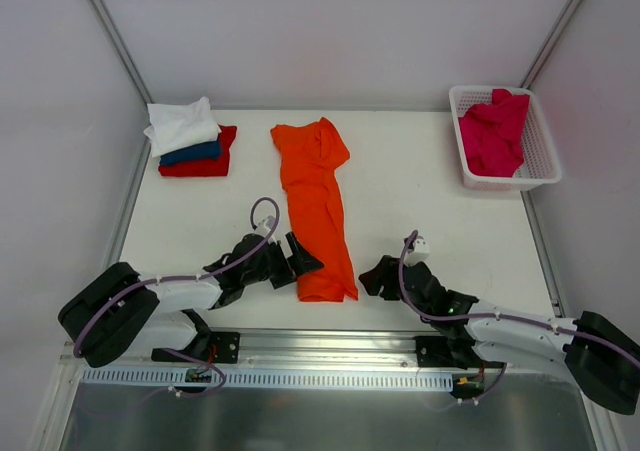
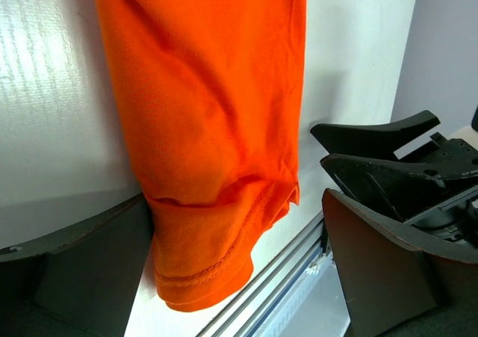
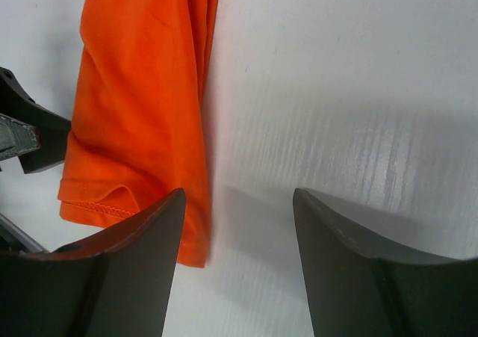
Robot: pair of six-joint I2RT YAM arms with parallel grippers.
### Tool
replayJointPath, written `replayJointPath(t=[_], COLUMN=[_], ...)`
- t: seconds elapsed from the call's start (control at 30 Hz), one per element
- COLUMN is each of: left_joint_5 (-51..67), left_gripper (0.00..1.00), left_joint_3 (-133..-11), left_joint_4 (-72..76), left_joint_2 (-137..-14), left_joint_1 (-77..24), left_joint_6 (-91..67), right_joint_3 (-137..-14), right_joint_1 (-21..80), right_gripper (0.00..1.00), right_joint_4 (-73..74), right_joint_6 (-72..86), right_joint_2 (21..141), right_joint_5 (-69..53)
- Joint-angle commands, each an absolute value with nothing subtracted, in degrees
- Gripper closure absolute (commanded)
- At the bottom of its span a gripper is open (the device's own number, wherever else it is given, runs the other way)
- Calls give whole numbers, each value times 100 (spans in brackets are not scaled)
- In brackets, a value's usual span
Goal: Fold and stack the t-shirts
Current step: Grab the bottom of the folded rectangular tshirt with both arms
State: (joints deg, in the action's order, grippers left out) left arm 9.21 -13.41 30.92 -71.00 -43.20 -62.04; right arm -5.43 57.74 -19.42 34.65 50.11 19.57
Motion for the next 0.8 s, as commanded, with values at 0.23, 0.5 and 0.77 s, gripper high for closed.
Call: replayJointPath(t=[0.23, 0.5, 0.77], left_joint_5=[826, 800, 765], left_gripper=[4, 4, 15], left_joint_3=[-818, -686, -554], left_joint_4=[2672, 2865, 2971], left_joint_2=[-7321, -7392, -7471], left_joint_1=[-4395, -4395, -4395], left_joint_6=[-6214, -6310, -6398], right_joint_3=[-536, -1001, -1125], right_joint_1=[5336, 4879, 4729], right_gripper=[37, 37, 40], right_joint_4=[-2417, -3480, -4113], right_joint_6=[3675, 3463, 3577], right_joint_2=[5070, 6617, 7479], right_joint_5=[1082, 308, 105])
